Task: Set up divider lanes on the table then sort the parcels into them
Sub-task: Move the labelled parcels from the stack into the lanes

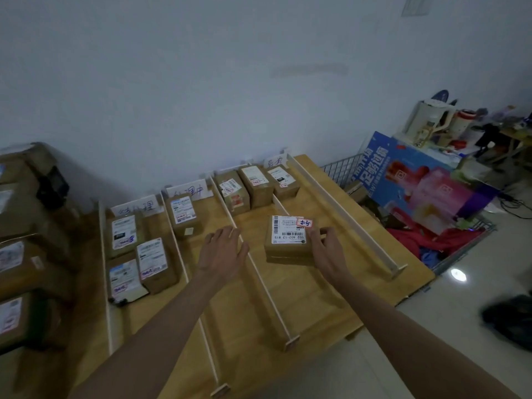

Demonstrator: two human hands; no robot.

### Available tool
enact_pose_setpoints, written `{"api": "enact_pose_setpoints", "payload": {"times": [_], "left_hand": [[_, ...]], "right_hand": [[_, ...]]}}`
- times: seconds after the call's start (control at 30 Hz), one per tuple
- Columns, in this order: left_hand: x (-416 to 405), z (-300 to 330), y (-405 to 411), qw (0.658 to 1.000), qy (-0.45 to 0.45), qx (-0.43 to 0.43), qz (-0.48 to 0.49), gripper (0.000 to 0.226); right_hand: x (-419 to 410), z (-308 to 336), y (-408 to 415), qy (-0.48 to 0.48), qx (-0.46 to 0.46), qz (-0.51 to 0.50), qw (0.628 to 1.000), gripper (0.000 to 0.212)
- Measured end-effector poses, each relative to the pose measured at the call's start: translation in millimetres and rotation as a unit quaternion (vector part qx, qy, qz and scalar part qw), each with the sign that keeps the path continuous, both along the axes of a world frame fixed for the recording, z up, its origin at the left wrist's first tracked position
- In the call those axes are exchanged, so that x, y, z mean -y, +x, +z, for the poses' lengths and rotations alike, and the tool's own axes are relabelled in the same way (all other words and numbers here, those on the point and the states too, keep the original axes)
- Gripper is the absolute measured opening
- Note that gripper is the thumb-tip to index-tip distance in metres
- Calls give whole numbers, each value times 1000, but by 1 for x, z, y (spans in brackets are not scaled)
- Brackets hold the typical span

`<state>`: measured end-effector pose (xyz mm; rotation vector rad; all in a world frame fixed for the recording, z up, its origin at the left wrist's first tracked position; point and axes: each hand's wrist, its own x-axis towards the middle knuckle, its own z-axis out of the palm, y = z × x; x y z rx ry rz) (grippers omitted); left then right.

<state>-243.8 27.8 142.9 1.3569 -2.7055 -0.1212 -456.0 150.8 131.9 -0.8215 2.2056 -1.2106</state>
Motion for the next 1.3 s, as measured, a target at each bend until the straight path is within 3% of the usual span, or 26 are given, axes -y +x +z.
{"api": "enact_pose_setpoints", "payload": {"times": [0.17,0.3,0.5,0.67,0.77,0.9,1.0,1.2,1.3], "left_hand": [[14,-15,-63,1000,15,-1,-12,46],[31,-30,-113,1000,17,-4,-17,45],[65,-50,-177,999,36,-31,6,38],[84,-64,-211,998,55,-26,27,38],[90,-72,-225,997,58,-24,39,36],[100,-85,-245,993,80,-34,81,37],[108,-94,-258,988,89,-31,120,40],[121,-115,-277,978,97,-23,182,41],[128,-126,-281,973,103,-26,205,42]], "right_hand": [[9,-13,-58,3,3,2,1000,48],[28,-29,-108,20,6,4,1000,60],[65,-45,-179,47,29,38,998,51],[96,-58,-225,69,24,45,996,76],[116,-64,-244,75,26,65,995,62],[150,-82,-267,84,27,89,992,64],[177,-97,-284,84,26,113,990,53],[221,-138,-303,95,35,150,983,73],[240,-150,-305,105,42,176,978,60]]}}
